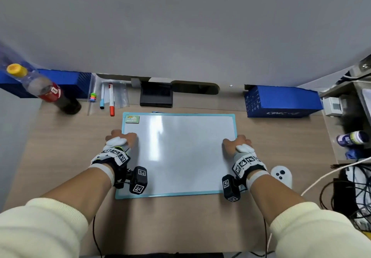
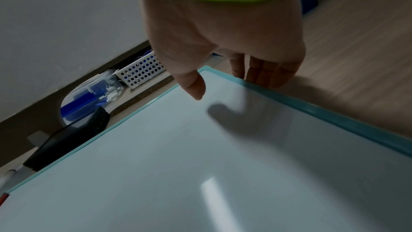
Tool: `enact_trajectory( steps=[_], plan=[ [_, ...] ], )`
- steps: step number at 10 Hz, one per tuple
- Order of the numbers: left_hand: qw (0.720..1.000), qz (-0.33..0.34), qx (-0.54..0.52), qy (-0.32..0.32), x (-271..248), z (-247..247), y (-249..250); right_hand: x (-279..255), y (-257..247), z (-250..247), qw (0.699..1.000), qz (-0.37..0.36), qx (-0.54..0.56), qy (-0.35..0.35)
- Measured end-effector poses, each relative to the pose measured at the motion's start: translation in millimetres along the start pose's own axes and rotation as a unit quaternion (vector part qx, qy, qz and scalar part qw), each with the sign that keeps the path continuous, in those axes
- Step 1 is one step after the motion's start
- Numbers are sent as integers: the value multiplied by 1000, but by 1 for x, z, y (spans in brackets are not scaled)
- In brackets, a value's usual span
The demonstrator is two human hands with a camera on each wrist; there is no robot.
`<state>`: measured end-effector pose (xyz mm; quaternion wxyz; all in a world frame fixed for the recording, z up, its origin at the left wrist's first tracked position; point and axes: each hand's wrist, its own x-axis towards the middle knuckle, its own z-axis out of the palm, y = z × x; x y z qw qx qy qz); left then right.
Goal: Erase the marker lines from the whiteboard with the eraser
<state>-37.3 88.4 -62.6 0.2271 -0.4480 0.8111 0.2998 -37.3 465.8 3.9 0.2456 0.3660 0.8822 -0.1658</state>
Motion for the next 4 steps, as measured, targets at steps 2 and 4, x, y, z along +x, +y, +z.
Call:
enact_trajectory(
  steps=[2, 4],
  plan=[
    [998, 15, -25, -49, -5, -13, 17, 7, -11, -9, 1000, -14, -19, -19],
    [998, 37, 11, -46, -26, -24, 26, 6, -14, -22, 993, -89, 75, -36]
  ],
)
